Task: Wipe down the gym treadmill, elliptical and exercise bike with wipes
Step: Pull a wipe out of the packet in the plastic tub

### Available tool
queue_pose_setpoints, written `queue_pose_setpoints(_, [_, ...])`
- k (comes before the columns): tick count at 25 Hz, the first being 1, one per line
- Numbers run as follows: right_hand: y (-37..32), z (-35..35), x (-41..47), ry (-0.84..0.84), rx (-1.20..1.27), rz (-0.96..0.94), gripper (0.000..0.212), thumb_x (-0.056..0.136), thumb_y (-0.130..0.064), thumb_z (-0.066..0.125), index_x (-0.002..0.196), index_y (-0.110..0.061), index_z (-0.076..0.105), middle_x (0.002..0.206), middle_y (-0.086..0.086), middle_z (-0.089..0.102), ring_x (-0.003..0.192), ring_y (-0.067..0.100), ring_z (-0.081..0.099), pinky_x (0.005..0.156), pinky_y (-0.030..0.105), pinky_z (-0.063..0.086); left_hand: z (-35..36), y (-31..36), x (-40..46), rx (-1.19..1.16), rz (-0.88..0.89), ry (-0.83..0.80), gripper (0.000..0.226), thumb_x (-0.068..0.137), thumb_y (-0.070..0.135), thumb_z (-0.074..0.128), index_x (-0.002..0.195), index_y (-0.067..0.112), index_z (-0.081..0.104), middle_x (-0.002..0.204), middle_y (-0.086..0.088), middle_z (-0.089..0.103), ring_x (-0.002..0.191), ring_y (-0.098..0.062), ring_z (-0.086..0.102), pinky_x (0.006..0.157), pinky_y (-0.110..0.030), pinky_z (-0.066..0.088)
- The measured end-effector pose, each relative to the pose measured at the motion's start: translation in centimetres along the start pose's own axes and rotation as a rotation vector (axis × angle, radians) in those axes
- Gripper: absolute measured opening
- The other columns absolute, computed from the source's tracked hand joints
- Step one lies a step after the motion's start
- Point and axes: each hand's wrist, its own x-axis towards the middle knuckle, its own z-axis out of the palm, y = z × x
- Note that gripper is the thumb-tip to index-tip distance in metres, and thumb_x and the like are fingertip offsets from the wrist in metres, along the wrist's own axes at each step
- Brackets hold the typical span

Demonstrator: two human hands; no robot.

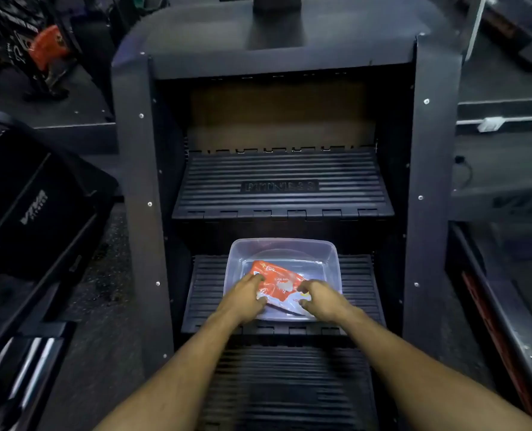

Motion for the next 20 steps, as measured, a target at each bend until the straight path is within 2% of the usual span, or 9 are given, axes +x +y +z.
queue_pose_setpoints(6, [-0.1, 2.5, 6.1, -0.009, 0.023, 0.025, 0.032, 0.091, -0.019, 0.064, 0.123, -0.019, 0.064, 0.13, 0.004, 0.062, 0.115, 0.026, 0.06, 0.094, 0.033, 0.048, 1.9, -0.2, 4.3, -0.03, -0.096, -0.12, 0.06, 0.098, 0.034, 0.063, 0.151, 0.024, 0.039, 0.152, -0.002, 0.045, 0.133, -0.026, 0.049, 0.11, -0.037, 0.04])
queue_pose_setpoints(9, [0.0, 3.6, 7.6, 0.049, 0.081, 0.006, 0.032, 0.091, -0.015, 0.065, 0.123, -0.017, 0.065, 0.132, 0.004, 0.061, 0.114, 0.027, 0.061, 0.095, 0.032, 0.048, 3.0, -0.6, 4.9, -0.075, -0.139, -0.159, 0.061, 0.093, 0.044, 0.067, 0.147, 0.034, 0.04, 0.148, 0.002, 0.049, 0.13, -0.024, 0.051, 0.109, -0.041, 0.044])
queue_pose_setpoints(12, [-0.2, 3.8, 8.3, 0.139, 0.235, 0.035, 0.017, 0.087, -0.012, 0.067, 0.102, -0.019, 0.068, 0.114, 0.003, 0.069, 0.102, 0.025, 0.065, 0.084, 0.029, 0.048, 3.5, -0.9, 5.4, -0.101, -0.161, -0.151, 0.063, 0.093, 0.052, 0.064, 0.146, 0.041, 0.033, 0.148, 0.004, 0.047, 0.129, -0.023, 0.052, 0.108, -0.043, 0.047])
queue_pose_setpoints(15, [-0.1, 3.9, 9.1, 0.16, 0.386, 0.147, 0.021, 0.079, -0.004, 0.068, 0.08, -0.024, 0.061, 0.088, -0.003, 0.07, 0.084, 0.021, 0.065, 0.077, 0.033, 0.053, 3.6, -0.3, 6.5, -0.012, -0.161, -0.098, 0.065, 0.097, 0.042, 0.062, 0.151, 0.028, 0.029, 0.147, -0.002, 0.045, 0.128, -0.028, 0.052, 0.1, -0.041, 0.047])
queue_pose_setpoints(17, [-0.2, 4.0, 9.5, 0.173, 0.444, 0.174, 0.02, 0.078, -0.001, 0.066, 0.082, -0.02, 0.063, 0.08, -0.006, 0.067, 0.076, 0.016, 0.062, 0.077, 0.036, 0.054, 3.7, 0.1, 7.2, 0.045, -0.16, -0.066, 0.061, 0.097, 0.046, 0.06, 0.148, 0.025, 0.033, 0.143, -0.003, 0.048, 0.124, -0.027, 0.055, 0.092, -0.04, 0.048])
queue_pose_setpoints(20, [-0.8, 4.0, 10.2, 0.225, 0.501, 0.256, 0.021, 0.076, 0.001, 0.054, 0.078, -0.02, 0.06, 0.067, -0.011, 0.063, 0.067, 0.012, 0.059, 0.067, 0.031, 0.049, 3.9, 0.4, 7.7, 0.079, -0.175, -0.087, 0.061, 0.098, 0.049, 0.057, 0.149, 0.024, 0.034, 0.144, -0.005, 0.048, 0.125, -0.028, 0.054, 0.094, -0.044, 0.05])
